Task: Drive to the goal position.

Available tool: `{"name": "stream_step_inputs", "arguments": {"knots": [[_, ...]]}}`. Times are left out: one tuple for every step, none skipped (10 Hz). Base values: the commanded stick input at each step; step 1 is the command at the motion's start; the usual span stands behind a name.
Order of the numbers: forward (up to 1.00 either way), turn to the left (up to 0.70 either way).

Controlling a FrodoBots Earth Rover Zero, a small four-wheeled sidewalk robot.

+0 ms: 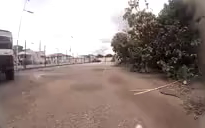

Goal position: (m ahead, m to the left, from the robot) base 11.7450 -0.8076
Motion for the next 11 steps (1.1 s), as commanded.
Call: {"name": "stream_step_inputs", "arguments": {"knots": [[0.5,-0.01],[0.5,-0.01],[0.5,-0.01],[0.5,-0.01],[0.5,-0.01],[0.5,-0.01],[0.5,-0.01],[0.5,-0.01],[0.5,-0.01],[0.5,-0.01],[0.5,-0.01]]}}
